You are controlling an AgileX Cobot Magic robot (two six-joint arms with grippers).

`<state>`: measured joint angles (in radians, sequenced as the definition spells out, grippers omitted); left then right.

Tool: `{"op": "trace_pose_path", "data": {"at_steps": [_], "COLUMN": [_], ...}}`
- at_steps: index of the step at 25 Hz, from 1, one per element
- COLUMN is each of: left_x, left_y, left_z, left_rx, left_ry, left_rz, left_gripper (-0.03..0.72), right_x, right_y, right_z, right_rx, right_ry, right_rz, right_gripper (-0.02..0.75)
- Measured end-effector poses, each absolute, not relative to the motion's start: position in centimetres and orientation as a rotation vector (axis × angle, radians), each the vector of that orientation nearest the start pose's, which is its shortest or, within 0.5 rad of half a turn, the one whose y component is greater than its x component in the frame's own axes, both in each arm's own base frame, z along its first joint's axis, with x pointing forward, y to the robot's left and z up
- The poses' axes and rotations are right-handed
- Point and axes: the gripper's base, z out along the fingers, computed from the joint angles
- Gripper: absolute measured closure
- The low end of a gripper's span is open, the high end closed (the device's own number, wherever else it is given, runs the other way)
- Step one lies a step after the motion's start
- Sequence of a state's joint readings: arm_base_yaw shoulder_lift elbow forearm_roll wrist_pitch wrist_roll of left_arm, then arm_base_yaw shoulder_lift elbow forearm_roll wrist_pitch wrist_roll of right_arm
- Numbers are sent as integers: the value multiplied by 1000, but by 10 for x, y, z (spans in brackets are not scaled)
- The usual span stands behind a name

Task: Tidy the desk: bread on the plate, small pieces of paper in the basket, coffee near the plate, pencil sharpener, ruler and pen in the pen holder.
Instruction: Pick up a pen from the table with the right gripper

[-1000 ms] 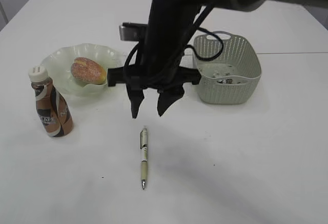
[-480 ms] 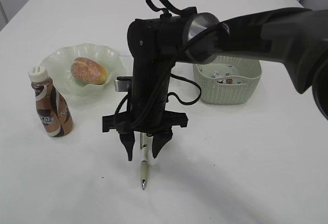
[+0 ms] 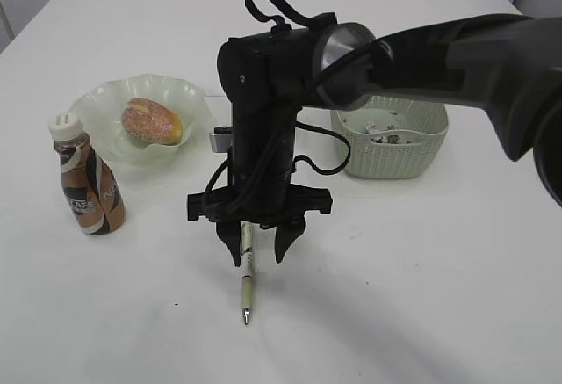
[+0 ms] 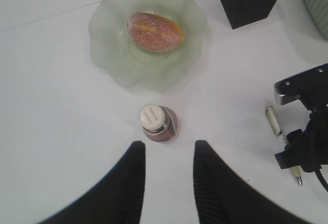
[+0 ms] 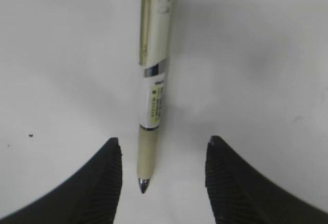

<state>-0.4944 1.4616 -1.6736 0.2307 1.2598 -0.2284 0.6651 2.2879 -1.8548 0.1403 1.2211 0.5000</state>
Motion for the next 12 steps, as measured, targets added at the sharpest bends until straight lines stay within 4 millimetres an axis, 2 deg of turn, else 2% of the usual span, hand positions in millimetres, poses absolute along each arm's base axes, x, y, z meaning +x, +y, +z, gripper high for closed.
{"op": "trace_pose_path", "data": {"at_steps": [7,12], "left_x": [267,267], "left_y": [-121,-121], "left_z": [430,430], "left_rx": [332,332], "left_ry": [2468,2468], "left_rz": [6,6], "left_gripper": [449,449], "right_x": [357,359], "right_y": [288,291], "right_z": [156,156], "right_rx": [-112,-92], "right_ry": [3174,3145], "right_rz": [97,127], "right_gripper": [351,351]}}
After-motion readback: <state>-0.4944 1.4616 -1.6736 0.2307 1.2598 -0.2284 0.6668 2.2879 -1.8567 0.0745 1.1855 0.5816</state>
